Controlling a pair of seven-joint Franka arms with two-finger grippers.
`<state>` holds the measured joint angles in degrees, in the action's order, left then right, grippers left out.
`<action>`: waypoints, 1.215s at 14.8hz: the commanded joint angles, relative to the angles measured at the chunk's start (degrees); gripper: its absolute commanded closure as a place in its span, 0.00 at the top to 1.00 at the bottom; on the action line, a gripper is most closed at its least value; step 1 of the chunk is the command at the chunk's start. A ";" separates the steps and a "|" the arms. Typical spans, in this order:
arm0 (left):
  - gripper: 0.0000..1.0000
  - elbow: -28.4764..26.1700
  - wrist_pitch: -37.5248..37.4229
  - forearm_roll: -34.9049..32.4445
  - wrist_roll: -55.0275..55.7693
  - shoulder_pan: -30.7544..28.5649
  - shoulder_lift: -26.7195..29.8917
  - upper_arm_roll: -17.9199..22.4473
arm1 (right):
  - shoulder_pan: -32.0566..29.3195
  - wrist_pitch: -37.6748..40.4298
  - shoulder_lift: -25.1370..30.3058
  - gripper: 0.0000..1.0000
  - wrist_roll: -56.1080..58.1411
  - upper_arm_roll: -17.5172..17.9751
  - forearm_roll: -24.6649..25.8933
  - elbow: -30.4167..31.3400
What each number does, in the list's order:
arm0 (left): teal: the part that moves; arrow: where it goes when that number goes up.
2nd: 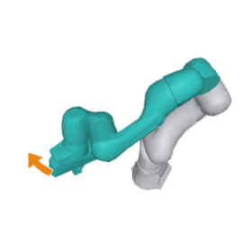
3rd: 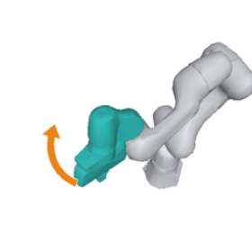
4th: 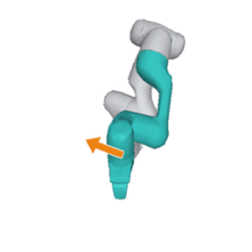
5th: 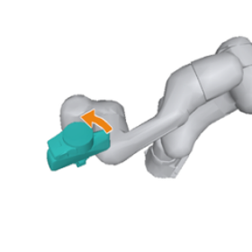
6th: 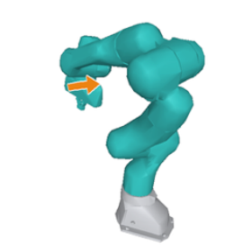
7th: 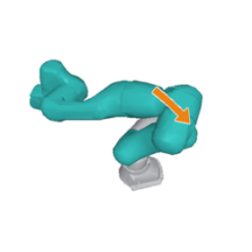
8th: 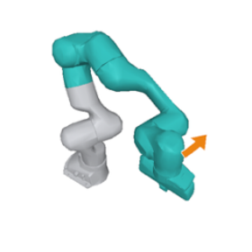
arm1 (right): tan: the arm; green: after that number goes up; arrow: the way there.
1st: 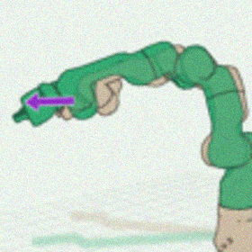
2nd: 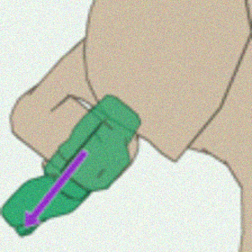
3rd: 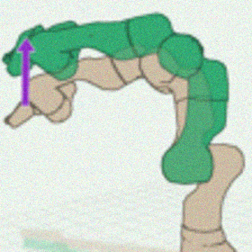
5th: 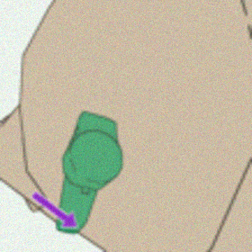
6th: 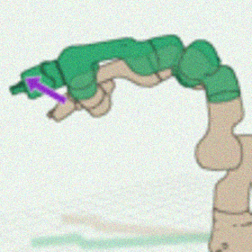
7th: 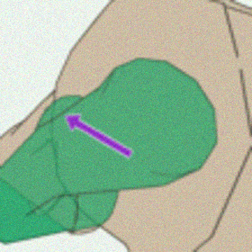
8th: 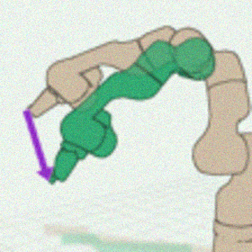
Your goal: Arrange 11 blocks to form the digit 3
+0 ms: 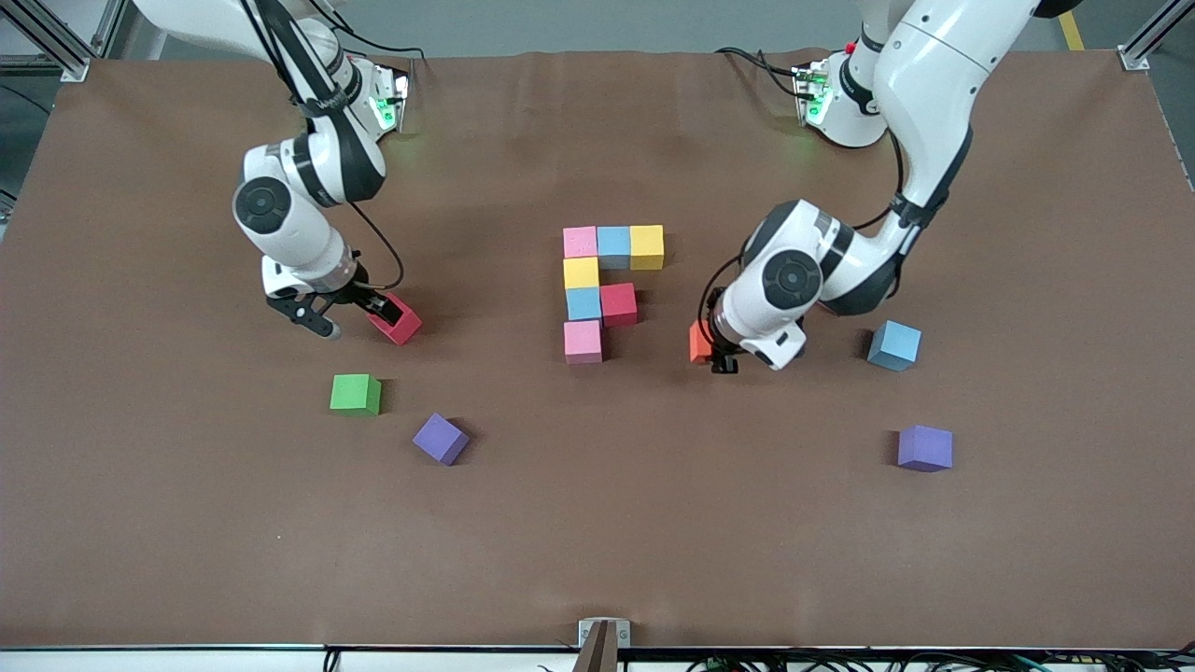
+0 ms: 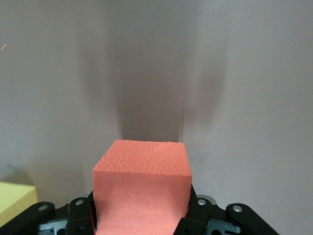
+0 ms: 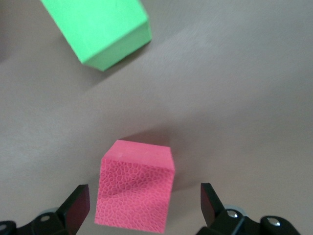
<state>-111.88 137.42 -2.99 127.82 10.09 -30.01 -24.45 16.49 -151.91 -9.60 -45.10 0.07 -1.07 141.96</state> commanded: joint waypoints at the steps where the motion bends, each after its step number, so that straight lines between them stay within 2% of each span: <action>1: 0.30 -3.79 3.72 0.01 6.28 2.73 1.98 -0.51 | 1.87 -3.22 -1.55 1.00 -2.09 -0.43 0.10 0.95; 7: 0.30 -3.79 4.79 0.01 11.04 7.05 0.57 -0.16 | 1.52 -5.76 -4.10 1.00 -2.00 -0.69 0.19 0.51; 8: 0.30 -3.79 4.79 0.01 11.13 7.05 0.40 -0.16 | 1.26 -5.77 -4.19 0.96 -1.92 -0.78 0.19 0.43; 10: 0.30 -3.79 4.70 0.01 11.22 7.14 0.22 -0.16 | 1.17 -5.59 -4.89 0.83 -1.83 -0.78 0.19 0.25; 11: 0.30 -3.70 4.79 -0.08 11.57 7.31 0.13 -0.07 | 1.08 -5.33 -5.25 0.73 -1.83 -0.86 0.19 -0.10; 14: 0.30 -2.91 4.87 -4.63 15.16 8.02 -1.18 -0.16 | 1.08 -4.71 -5.25 0.11 -2.00 -0.95 0.10 -0.80; 15: 0.30 -2.30 4.87 -7.00 17.00 8.02 -1.71 -0.24 | 1.17 -4.02 -5.25 0.01 -2.61 -0.95 0.10 -1.50; 18: 0.30 -1.68 4.96 -8.43 18.61 8.45 -2.51 -0.33 | 1.96 3.43 -5.16 0.00 -7.70 -0.69 0.10 -6.76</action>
<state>-114.56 141.89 -9.97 144.90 17.81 -31.65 -24.98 17.92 -153.18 -14.63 -48.91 -0.84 -1.07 139.22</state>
